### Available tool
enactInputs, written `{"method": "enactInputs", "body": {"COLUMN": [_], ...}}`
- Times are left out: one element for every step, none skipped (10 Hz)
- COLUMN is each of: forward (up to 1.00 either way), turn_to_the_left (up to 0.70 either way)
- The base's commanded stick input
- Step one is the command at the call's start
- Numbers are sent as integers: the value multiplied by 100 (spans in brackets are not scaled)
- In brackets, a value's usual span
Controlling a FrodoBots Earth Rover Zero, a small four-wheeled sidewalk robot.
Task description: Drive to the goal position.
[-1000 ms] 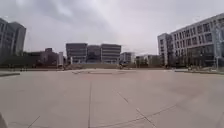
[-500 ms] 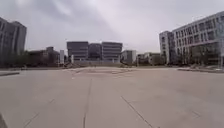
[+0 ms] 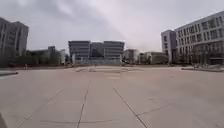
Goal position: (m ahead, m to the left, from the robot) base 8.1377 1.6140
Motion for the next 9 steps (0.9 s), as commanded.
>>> {"method": "enactInputs", "body": {"forward": [70,70,70,70,70,70,70,70,70], "turn_to_the_left": [15,15,15,15,15,15,15,15,15]}}
